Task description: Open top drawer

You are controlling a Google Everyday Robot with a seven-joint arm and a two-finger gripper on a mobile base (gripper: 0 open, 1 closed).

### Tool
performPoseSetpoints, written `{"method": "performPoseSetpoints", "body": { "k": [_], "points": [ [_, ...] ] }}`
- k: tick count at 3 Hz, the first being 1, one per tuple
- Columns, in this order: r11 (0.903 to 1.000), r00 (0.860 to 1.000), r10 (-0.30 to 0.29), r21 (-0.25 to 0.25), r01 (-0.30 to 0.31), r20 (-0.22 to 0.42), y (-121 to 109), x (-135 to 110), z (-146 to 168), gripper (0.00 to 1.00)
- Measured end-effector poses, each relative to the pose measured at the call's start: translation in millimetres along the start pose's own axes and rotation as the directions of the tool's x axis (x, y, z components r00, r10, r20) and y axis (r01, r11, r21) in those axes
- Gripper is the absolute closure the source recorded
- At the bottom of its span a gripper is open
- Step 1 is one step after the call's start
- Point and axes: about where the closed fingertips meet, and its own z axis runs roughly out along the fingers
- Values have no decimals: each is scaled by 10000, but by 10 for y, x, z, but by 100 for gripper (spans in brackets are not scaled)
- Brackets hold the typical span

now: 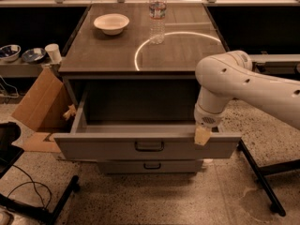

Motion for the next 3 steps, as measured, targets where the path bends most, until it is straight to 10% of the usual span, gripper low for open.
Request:
{"method": "performPoseSetpoints", "body": {
  "k": [3],
  "points": [
    [9959,9975,706,-571,-704,15,524,166,-61,100]
  ]
}}
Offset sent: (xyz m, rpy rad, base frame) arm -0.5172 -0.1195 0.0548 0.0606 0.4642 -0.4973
